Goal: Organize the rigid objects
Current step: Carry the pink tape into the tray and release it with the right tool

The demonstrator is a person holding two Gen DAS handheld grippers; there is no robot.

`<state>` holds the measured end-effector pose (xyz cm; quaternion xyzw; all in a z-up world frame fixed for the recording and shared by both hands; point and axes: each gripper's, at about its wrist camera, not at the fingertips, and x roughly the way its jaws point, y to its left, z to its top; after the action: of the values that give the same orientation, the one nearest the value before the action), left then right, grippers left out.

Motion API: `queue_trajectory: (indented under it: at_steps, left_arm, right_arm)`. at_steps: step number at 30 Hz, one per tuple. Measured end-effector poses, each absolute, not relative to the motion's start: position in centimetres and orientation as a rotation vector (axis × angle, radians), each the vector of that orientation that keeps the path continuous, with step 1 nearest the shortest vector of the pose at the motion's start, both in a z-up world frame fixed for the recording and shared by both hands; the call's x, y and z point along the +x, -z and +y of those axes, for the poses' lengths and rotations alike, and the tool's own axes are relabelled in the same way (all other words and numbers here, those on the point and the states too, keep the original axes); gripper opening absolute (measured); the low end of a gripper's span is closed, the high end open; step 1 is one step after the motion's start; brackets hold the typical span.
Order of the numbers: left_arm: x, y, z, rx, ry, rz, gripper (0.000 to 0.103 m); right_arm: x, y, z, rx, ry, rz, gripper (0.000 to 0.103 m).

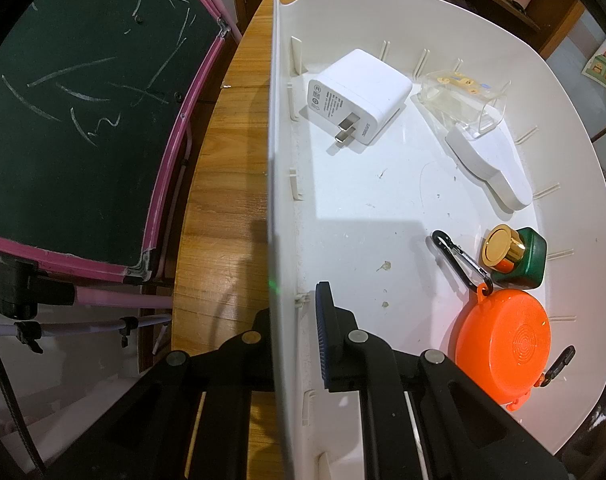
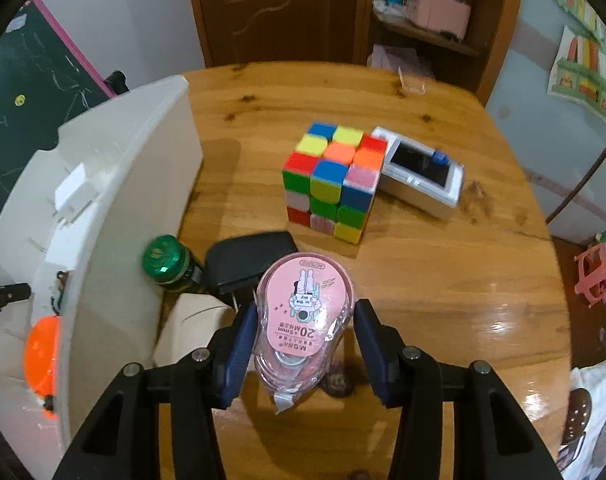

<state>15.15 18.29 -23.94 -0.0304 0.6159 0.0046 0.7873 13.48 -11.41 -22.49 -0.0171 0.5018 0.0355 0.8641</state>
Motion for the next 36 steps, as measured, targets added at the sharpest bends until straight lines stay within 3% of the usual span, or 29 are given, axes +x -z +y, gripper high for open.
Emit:
queue_trajectory:
  at_steps: [21,36]
  left_arm:
    - [15.0,24.0,18.5,-0.090,-0.003,1.326,0.012]
    - [15.1,24.0,18.7,-0.098,-0.001,1.325,0.012]
  right_arm:
    - [9.0,11.8,-4.8,-0.083,-0.254,0.872,0.050]
    - [8.7,13.7,1.3,-0.144,-0.370,0.936,0.050]
